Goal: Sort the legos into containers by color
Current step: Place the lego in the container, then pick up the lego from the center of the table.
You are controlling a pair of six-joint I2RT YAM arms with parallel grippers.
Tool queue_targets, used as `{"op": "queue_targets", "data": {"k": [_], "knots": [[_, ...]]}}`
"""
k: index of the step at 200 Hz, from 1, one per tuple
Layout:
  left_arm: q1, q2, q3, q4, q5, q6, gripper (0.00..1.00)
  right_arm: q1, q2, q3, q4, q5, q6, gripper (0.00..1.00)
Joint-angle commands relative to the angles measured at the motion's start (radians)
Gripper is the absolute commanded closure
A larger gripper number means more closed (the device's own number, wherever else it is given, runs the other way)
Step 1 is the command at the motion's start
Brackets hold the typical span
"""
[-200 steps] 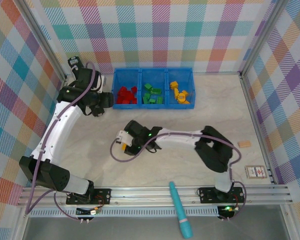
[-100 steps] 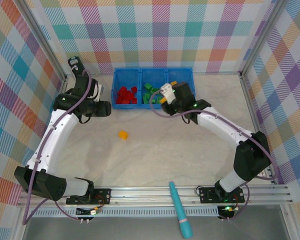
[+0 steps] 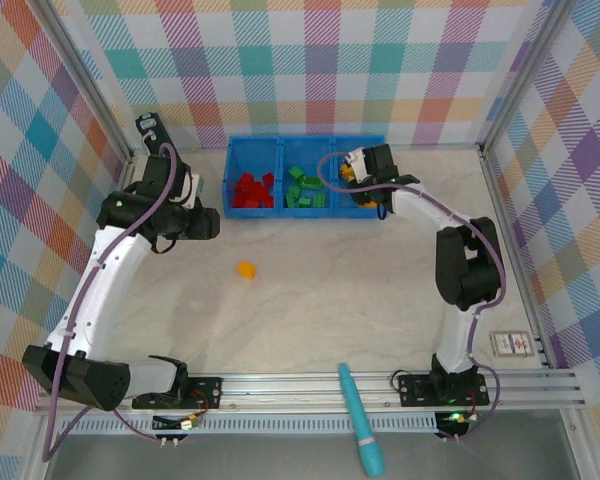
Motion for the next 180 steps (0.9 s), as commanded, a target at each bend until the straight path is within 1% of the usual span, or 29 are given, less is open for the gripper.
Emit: {"op": "queue_targets", "data": {"k": [1, 32, 57, 72, 86, 103, 131, 155, 180], "knots": [[0.013, -0.029, 0.035, -0.044, 0.003, -0.007, 0.38, -0.017, 0.037, 0.071, 0.016, -0.015, -0.005, 0.67], [0.013, -0.039, 0.054, -0.055, -0.011, -0.010, 0.36, -0.018, 0.073, 0.113, 0.006, -0.046, -0.012, 0.55], [0.013, -0.045, 0.076, -0.071, -0.022, -0.009, 0.35, -0.018, 0.035, 0.102, 0.006, -0.072, -0.011, 0.46], [0.013, -0.052, 0.090, -0.079, -0.024, -0.003, 0.35, -0.011, -0.023, 0.073, 0.010, -0.099, -0.023, 0.45], [0.013, -0.059, 0.108, -0.091, -0.024, 0.007, 0.35, 0.020, -0.092, 0.034, 0.013, -0.107, -0.062, 0.44], [0.013, -0.071, 0.133, -0.105, -0.032, 0.022, 0.34, 0.080, -0.174, -0.009, 0.001, -0.118, -0.106, 0.43], [0.013, -0.099, 0.171, -0.132, -0.046, 0.055, 0.32, 0.223, -0.257, -0.049, -0.038, -0.111, -0.127, 0.40], [0.013, -0.119, 0.188, -0.153, -0.062, 0.077, 0.30, 0.359, -0.251, -0.052, -0.070, -0.111, -0.103, 0.38], [0.013, -0.147, 0.184, -0.146, -0.077, 0.073, 0.29, 0.481, -0.184, -0.045, -0.066, -0.132, -0.079, 0.35]]}}
